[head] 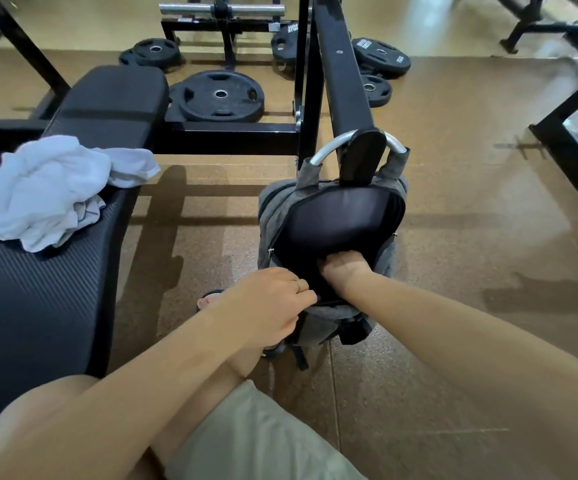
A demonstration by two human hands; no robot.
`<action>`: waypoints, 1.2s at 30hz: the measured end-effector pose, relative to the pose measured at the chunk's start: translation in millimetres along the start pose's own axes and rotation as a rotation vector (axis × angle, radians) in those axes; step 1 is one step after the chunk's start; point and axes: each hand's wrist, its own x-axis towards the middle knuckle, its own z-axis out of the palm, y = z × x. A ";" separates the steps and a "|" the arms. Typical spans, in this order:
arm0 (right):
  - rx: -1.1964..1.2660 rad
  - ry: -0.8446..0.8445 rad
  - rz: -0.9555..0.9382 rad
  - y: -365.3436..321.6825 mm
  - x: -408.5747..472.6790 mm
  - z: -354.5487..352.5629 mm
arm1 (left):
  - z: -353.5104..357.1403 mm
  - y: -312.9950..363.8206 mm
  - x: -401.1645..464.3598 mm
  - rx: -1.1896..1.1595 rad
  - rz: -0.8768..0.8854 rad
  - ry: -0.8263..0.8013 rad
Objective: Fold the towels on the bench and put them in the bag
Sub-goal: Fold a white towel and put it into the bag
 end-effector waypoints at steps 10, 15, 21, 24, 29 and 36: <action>0.208 0.133 -0.058 10.9 -28.8 -98.9 | -29.6 -43.0 -35.6 -0.038 -0.178 -0.014; 0.231 0.337 -0.155 -26.8 -37.6 -165.6 | -54.8 -89.4 -77.2 -0.024 -0.528 0.018; 0.404 0.381 -0.363 -112.7 3.8 -211.7 | -63.8 -155.0 -170.5 -0.097 -1.086 -0.042; 0.535 0.351 -0.447 -155.4 50.7 -221.8 | -61.1 -175.0 -201.7 -0.113 -1.251 -0.020; 0.680 0.432 -0.494 -227.6 128.9 -234.4 | -44.4 -213.9 -230.8 -0.144 -1.415 0.097; 0.839 0.634 -0.387 -284.1 199.6 -273.7 | -30.8 -274.9 -248.0 -0.261 -1.477 0.247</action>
